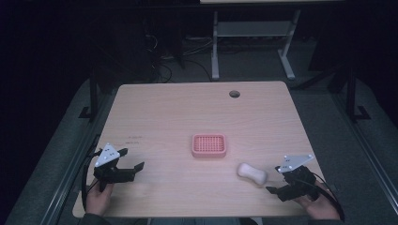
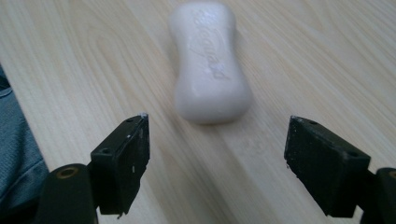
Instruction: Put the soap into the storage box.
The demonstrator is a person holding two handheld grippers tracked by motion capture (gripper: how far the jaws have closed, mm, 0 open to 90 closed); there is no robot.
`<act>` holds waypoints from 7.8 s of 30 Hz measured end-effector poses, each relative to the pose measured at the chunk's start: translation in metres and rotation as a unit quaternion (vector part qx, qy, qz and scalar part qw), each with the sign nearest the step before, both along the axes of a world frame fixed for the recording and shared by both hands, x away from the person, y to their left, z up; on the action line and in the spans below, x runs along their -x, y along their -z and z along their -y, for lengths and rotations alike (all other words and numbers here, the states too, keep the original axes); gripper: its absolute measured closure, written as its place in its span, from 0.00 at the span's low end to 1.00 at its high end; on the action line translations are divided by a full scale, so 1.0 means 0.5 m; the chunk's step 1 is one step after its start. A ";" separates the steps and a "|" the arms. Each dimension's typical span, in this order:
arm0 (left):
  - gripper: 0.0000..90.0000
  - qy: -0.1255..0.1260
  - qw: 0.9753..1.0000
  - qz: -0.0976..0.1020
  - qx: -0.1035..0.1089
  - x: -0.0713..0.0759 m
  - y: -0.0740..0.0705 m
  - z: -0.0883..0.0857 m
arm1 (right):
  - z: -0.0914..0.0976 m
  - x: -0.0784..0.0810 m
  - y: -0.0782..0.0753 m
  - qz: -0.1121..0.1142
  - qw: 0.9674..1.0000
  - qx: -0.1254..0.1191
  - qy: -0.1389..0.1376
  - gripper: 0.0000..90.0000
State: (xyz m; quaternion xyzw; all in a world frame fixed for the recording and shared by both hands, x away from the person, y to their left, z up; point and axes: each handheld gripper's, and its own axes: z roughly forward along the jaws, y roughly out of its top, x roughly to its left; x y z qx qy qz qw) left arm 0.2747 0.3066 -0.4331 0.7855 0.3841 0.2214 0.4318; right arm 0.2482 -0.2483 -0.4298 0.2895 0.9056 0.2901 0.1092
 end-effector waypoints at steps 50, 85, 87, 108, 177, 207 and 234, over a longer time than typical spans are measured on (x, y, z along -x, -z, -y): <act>0.16 -0.004 1.000 0.008 0.007 0.002 -0.007 -0.001 | -0.162 -0.121 0.022 -0.073 0.984 0.145 -0.070 0.49; 0.16 -0.011 1.000 0.008 0.012 0.004 -0.007 -0.009 | -0.174 -0.127 -0.004 -0.049 0.984 0.130 -0.114 0.54; 0.16 -0.010 1.000 0.008 0.010 0.003 -0.006 -0.009 | -0.174 -0.130 -0.008 -0.051 0.985 0.122 -0.114 0.54; 0.16 -0.007 1.000 0.005 0.011 0.005 -0.006 -0.006 | -0.199 -0.173 -0.053 -0.038 0.985 0.101 -0.134 0.54; 0.16 -0.001 1.000 0.012 0.017 0.006 -0.012 0.001 | -0.392 -0.324 -0.107 -0.046 0.969 0.107 -0.220 0.54; 0.16 -0.002 1.000 0.010 0.019 0.006 -0.013 -0.002 | -0.416 -0.370 -0.040 -0.083 0.967 0.120 -0.207 0.54; 0.16 -0.001 1.000 0.011 0.019 0.007 -0.014 -0.004 | -0.419 -0.373 -0.031 -0.085 0.968 0.121 -0.204 0.54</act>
